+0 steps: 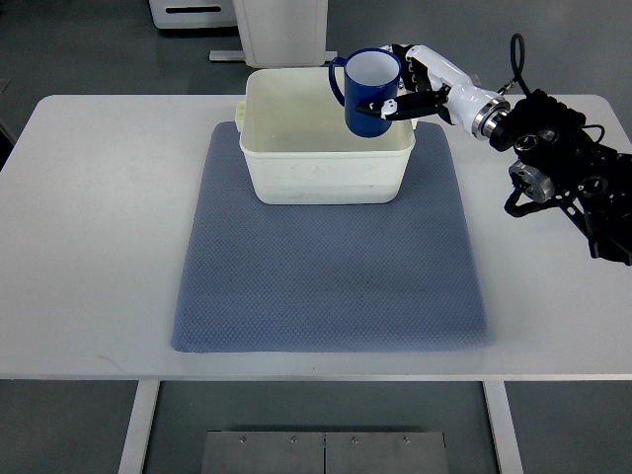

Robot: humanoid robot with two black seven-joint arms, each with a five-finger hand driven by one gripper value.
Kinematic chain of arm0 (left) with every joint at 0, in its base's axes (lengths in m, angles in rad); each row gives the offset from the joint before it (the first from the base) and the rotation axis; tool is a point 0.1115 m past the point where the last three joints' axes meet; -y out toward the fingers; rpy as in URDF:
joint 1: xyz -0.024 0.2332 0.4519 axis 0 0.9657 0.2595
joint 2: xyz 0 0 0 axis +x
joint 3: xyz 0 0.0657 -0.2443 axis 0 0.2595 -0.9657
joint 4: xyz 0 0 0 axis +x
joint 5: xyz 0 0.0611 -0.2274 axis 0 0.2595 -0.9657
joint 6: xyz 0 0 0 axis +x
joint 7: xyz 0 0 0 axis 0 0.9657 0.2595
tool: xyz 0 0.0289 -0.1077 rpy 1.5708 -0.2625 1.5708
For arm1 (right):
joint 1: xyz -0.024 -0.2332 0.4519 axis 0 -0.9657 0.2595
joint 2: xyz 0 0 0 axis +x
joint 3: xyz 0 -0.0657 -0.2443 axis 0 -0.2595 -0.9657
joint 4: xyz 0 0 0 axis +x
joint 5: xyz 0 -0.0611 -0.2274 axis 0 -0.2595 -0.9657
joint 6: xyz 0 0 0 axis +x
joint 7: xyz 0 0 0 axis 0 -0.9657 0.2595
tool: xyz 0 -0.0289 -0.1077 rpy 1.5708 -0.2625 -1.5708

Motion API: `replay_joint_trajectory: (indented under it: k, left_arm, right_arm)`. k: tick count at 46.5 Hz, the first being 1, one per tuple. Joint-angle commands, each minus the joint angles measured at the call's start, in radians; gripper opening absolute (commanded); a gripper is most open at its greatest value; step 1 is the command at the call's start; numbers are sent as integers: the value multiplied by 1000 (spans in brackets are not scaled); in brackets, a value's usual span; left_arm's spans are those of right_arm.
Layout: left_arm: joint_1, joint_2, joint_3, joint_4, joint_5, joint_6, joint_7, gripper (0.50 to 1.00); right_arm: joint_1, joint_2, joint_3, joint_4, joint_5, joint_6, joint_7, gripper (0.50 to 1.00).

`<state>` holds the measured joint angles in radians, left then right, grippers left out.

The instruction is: Place cup in box with right hand

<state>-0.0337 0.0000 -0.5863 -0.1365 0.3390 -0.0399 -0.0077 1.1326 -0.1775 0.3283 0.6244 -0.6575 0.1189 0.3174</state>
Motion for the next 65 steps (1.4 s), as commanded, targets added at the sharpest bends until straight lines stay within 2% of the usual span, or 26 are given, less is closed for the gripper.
replay_joint_trajectory:
  k: [1,11,22,23,27,28,31,32,65]
  left_arm:
    - [0,0,0,0,0,0,0,1000]
    - [0,0,0,0,0,0,0,1000]
    - [0,0,0,0,0,0,0,1000]
    - [0,0,0,0,0,0,0,1000]
    - [0,0,0,0,0,0,0,1000]
    - [0,0,0,0,0,0,0,1000]
    - [0,0,0,0,0,0,0,1000]
    - [0,0,-1,0,0,0,0,1000]
    - [0,0,0,0,0,0,0,1000]
  right_arm:
    - [-8,3,0,1,1,-13,0,500]
    - [-20,15,0,1,1,-59,2,500]
    - [-34,15,2,3,1,-74,12,500]
    - [-36,15,2,3,1,-74,12,512]
    - [-37,15,2,3,1,-74,12,675]
    - [-39,16,2,3,1,-74,12,729]
    - [-45,15,8,3,1,-74,12,988]
    - [-45,16,8,3,1,-74,12,997]
    - [-28,-3,12,12,6,-73,14,998]
